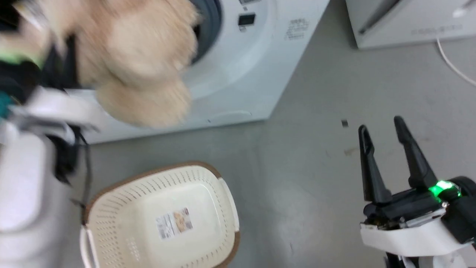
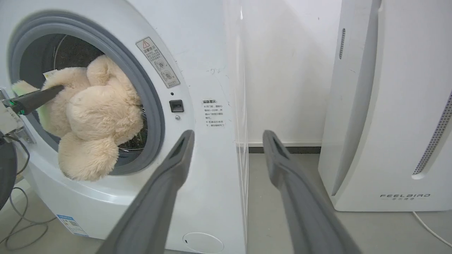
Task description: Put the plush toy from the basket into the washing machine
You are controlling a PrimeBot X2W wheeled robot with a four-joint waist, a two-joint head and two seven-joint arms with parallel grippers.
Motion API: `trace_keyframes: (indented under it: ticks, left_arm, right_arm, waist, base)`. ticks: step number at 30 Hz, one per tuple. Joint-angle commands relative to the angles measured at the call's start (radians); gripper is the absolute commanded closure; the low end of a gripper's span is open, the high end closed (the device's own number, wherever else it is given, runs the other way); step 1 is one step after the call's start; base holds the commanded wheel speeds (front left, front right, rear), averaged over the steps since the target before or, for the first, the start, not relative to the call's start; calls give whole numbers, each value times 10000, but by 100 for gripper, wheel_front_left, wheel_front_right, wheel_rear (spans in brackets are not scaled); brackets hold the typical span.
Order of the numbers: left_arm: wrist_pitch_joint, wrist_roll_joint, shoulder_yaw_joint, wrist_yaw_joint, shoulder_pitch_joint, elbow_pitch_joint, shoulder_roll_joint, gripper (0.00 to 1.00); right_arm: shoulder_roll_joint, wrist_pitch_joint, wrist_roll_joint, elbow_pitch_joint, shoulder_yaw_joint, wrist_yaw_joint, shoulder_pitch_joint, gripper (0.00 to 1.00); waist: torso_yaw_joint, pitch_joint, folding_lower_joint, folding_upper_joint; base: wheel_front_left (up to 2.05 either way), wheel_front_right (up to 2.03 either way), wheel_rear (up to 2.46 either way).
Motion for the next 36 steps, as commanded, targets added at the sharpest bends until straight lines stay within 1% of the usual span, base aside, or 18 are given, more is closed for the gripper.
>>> trace_keyframes:
  ticks: [1,6,11,12,15,18,24,25,27,28,29,34,35,36]
  left_arm:
    - [173,29,141,-18,-637,-63,232,100]
    - [1021,212,340,-40,-2536,499,1054,100]
    - [1600,512,360,-12,-4483,1633,1736,100]
    - [1600,512,360,-12,-4483,1633,1736,100]
    - [1792,664,325,56,-5612,2444,1969,100]
    - [1891,883,193,98,-6411,3246,2182,100]
    - [2199,1067,28,53,-7265,4708,2549,100]
    - [2261,967,60,-3,-7358,4930,2521,100]
    - [2532,696,19,-402,-7495,5362,2434,100]
    - [2699,785,-238,-622,-7684,5808,2583,100]
    - [2576,823,-450,-760,-7811,6127,2608,100]
    - [1943,950,-917,-924,-7717,6591,2504,100]
    - [1791,992,-1010,-940,-7680,6691,2489,0]
    - [1640,1018,-1082,-952,-7659,6787,2467,0]
  right_arm:
    - [1,-44,158,-100,-18,-9,-229,0]
    - [1,-44,464,-313,86,-9,-587,0]
    - [1,-44,758,-438,226,-9,-889,0]
    - [1,-44,758,-438,226,-9,-889,0]
    - [1,-44,893,-472,288,-9,-1055,0]
    - [1,-44,803,-487,450,-9,-1156,0]
    - [1,-44,1032,-578,644,-9,-1237,0]
    - [1,-44,1055,-595,664,-9,-1248,0]
    - [1,-44,1086,-641,687,-9,-1266,0]
    - [1,-44,1104,-676,684,-9,-1277,0]
    - [1,-44,1088,-655,669,-9,-1277,0]
    - [1,-44,1009,-494,604,-9,-1307,0]
    - [1,-44,978,-473,599,-9,-1325,0]
    - [1,-44,951,-457,582,-9,-1335,0]
  waist:
    - [-559,883,0,0]
    - [-1029,1849,0,0]
    - [-1416,2700,0,0]
    - [-1416,2700,0,0]
    - [-1587,3114,0,0]
    - [-1733,3394,0,0]
    - [-1944,3807,0,0]
    - [-1963,3860,0,0]
    - [-1983,3982,0,0]
    - [-1969,4100,0,0]
    - [-1923,4143,0,0]
    - [-1715,3944,0,0]
    - [-1672,3858,0,0]
    - [-1631,3776,0,0]
  base:
    - [0,0,0]
    - [0,0,0]
    - [0,0,0]
    - [0,0,0]
    - [0,0,0]
    - [0,0,0]
    - [0,0,0]
    - [0,0,0]
    - [0,0,0]
    - [0,0,0]
    - [0,0,0]
    - [0,0,0]
    - [0,0,0]
    - [0,0,0]
